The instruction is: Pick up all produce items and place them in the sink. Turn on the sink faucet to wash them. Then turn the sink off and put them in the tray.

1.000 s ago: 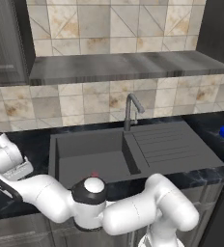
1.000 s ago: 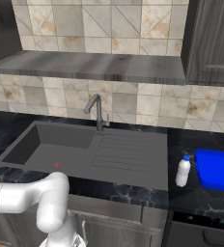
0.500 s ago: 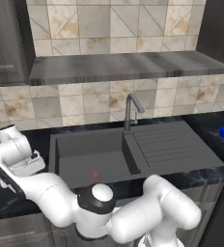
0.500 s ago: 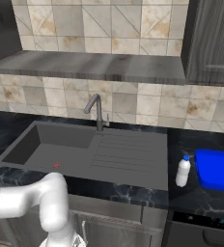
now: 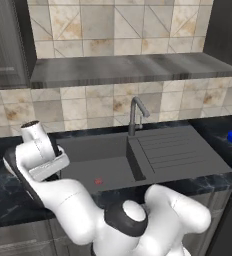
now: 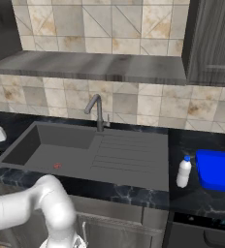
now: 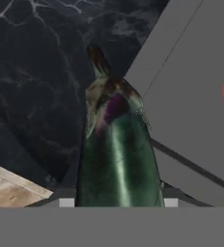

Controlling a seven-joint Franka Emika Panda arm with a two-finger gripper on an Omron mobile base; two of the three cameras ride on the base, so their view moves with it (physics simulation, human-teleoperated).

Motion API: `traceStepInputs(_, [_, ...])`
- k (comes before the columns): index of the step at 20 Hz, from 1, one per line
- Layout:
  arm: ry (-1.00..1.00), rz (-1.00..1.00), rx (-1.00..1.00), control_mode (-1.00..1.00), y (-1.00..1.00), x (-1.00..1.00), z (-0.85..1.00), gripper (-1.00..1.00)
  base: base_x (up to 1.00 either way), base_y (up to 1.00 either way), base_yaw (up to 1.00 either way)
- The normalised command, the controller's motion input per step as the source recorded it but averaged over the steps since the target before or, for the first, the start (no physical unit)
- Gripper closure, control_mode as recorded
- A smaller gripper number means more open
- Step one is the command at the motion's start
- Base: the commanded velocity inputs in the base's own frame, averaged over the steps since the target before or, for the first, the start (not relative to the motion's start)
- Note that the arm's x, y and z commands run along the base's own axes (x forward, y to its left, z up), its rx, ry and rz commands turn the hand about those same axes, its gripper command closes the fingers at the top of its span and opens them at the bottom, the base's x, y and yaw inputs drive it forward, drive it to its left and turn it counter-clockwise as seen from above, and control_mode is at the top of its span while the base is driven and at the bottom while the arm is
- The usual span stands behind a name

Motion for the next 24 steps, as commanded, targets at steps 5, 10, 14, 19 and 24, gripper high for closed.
traceStepInputs(5, [-0.03, 0.0, 0.04, -1.0, -0.93, 0.0, 0.18, 1.0, 0.0, 0.0, 0.0])
traceStepInputs(10, [0.0, 0.0, 0.06, -1.0, -0.88, 0.05, 0.14, 1.0, 0.0, 0.0, 0.0])
traceStepInputs(14, [0.0, 0.0, 0.08, -1.0, -0.79, 0.25, 0.06, 1.0, 0.0, 0.0, 0.0])
traceStepInputs(19, [0.0, 0.0, 0.08, -1.0, -0.68, 0.46, 0.0, 1.0, 0.0, 0.0, 0.0])
traceStepInputs(24, [0.06, -0.05, 0.08, -1.0, -0.44, 0.64, 0.0, 1.0, 0.0, 0.0, 0.0])
